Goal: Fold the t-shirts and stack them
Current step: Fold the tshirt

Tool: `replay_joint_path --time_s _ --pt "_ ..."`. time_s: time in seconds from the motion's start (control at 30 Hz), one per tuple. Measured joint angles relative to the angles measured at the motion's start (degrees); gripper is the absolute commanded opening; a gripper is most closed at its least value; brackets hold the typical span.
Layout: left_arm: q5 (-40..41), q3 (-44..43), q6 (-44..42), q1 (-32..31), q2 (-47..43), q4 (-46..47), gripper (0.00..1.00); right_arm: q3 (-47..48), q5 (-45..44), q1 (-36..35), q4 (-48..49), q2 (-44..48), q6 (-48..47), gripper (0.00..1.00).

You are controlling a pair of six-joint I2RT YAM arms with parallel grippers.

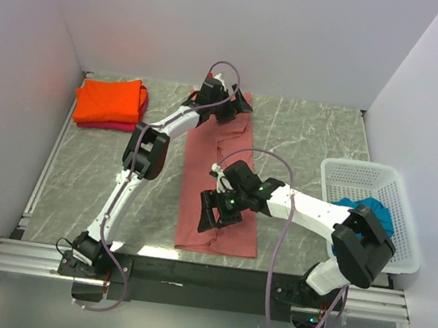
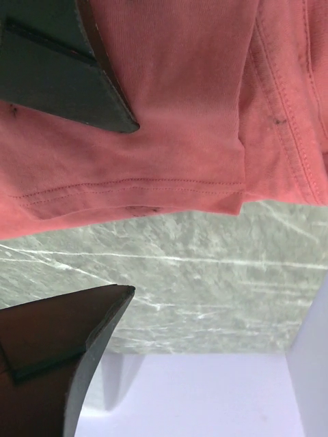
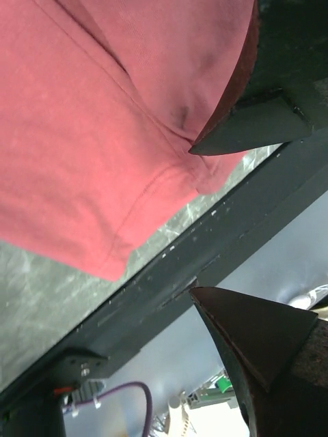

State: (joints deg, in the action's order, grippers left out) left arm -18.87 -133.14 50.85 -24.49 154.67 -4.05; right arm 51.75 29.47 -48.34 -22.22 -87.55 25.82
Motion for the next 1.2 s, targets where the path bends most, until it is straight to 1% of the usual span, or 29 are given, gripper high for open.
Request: replay_joint_path --time_s 0.1,0.23,0.33,0.4,0.47,0.53,0.6,0.7,0.77,0.83,0.9,0.93,1.0,1.07,1.13,1.2 --pt "-1.3 -0.9 0.0 -0.2 1.0 2.1 0.99 0.0 -0.4 0.0 -0.1 1.7 0.3 0.84" --pt "-2.8 -1.8 0.0 -0.7 1.6 2.8 0.99 0.0 -4.4 0.1 -1.2 5.4 1.4 0.86" --pt "-2.9 -1.5 -0.9 -1.1 0.1 1.4 0.99 -0.1 -6.5 1.9 -1.2 9.6 2.9 0.87" --pt "-2.9 0.1 -2.0 -1.4 -3.0 -1.2 0.99 -0.8 -7.7 4.3 -0.3 12.9 4.1 0.88" --pt "-2.8 6.0 -3.7 -1.6 -10.2 -4.5 0.99 -2.3 -9.2 6.7 0.5 16.0 5.2 0.88" --pt "-1.7 14.9 -5.5 -2.1 -19.6 -6.5 0.99 -4.3 -10.8 9.1 0.8 18.6 6.3 0.9" --pt "0.8 24.5 -7.4 -3.3 -32.4 -8.8 0.99 -7.1 -12.2 11.3 1.1 21.3 7.2 0.93" --pt "5.8 38.9 -8.4 -6.3 -50.6 -7.6 0.99 -10.4 -13.9 13.8 0.1 24.4 7.8 0.98" --pt "7.9 49.8 -7.9 -8.7 -63.1 -7.1 0.99 -11.7 -14.8 15.0 -1.4 25.9 7.8 0.99" --pt "9.1 59.2 -6.7 -10.5 -71.6 -7.7 0.99 -12.5 -15.0 15.6 -2.7 26.9 7.6 1.0" --pt "10.6 69.2 -4.5 -11.5 -78.5 -9.1 0.99 -13.7 -14.7 15.8 -3.4 27.8 7.6 1.0" --pt "11.2 72.3 -3.8 -12.2 -79.8 -10.2 0.99 -14.5 -14.5 15.9 -3.9 28.2 7.6 1.0" --pt "13.0 81.5 -1.4 -14.0 -82.8 -13.9 0.99 -16.7 -14.0 16.0 -4.7 29.4 7.6 1.0" --pt "14.2 88.8 1.7 -17.0 -85.3 -19.2 0.99 -18.8 -13.5 16.0 -5.9 31.0 7.6 0.99" --pt "14.2 95.1 5.0 -20.2 -90.1 -23.7 0.99 -21.0 -13.1 16.0 -7.4 33.4 7.8 0.99" --pt "13.6 99.7 8.3 -22.0 -96.3 -25.2 0.99 -23.0 -12.0 16.0 -7.9 35.9 8.0 0.99"
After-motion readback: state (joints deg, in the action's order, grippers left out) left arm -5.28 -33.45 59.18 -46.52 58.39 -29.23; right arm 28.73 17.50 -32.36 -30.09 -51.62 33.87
